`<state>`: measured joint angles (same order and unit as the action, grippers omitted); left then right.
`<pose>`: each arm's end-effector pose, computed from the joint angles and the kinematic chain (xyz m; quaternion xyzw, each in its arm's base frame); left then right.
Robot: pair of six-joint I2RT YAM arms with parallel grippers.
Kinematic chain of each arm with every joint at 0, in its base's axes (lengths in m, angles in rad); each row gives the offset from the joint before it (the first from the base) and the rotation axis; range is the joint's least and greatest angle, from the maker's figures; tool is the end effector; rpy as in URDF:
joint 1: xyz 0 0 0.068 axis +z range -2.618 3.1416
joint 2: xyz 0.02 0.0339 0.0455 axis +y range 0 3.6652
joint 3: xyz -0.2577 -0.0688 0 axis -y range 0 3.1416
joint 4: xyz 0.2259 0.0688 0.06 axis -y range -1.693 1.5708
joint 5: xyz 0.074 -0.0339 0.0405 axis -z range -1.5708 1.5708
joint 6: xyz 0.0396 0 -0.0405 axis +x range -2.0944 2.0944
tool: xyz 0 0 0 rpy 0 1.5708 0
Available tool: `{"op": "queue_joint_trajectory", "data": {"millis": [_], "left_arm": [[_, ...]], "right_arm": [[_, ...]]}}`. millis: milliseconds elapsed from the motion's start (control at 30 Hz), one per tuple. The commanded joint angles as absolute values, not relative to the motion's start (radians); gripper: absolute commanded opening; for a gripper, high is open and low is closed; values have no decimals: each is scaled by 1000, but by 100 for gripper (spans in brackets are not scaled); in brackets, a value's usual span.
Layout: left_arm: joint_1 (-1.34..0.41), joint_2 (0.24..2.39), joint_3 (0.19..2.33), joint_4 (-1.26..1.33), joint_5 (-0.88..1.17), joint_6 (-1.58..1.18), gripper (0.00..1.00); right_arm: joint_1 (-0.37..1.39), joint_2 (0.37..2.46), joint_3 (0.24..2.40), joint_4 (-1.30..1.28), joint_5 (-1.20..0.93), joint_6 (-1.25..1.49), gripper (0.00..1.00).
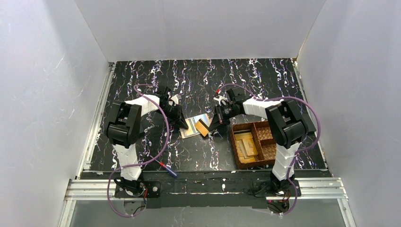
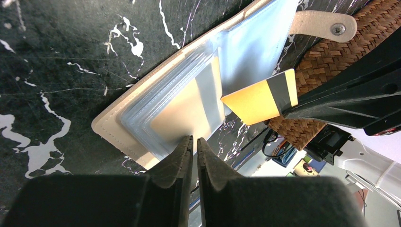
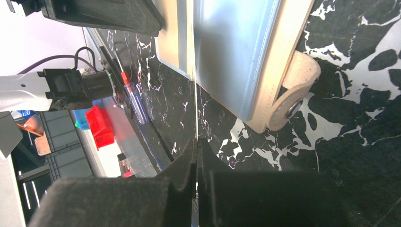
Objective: Put the credit cards into the card holder
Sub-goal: Insert the credit card into the card holder.
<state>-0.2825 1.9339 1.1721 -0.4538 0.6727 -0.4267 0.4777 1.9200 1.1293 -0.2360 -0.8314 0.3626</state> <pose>0.3320 -0.1221 0.1435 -0.0088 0.9309 -0.3625 0.0436 0.3079 0.1923 0.1511 -0.1590 0.8735 0.4554 0.0658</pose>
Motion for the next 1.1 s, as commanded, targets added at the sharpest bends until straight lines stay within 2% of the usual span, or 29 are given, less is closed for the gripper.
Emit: {"op": "queue_joint_trajectory", "data": {"millis": [0, 333, 800, 1067], "left_arm": [[-277, 1949, 1159, -488, 602, -393, 7], [-278, 1951, 1160, -486, 606, -394, 7], [-277, 1951, 1161, -483, 614, -395, 6], [-278, 1954, 1162, -478, 619, -397, 5]], "right_arm": [[469, 1872, 1118, -241, -829, 347, 1], [489, 1891, 1123, -232, -864, 342, 1], [490, 1799, 1102, -196, -850, 375, 1], [498, 1864, 1125, -246, -851, 346, 1]]}}
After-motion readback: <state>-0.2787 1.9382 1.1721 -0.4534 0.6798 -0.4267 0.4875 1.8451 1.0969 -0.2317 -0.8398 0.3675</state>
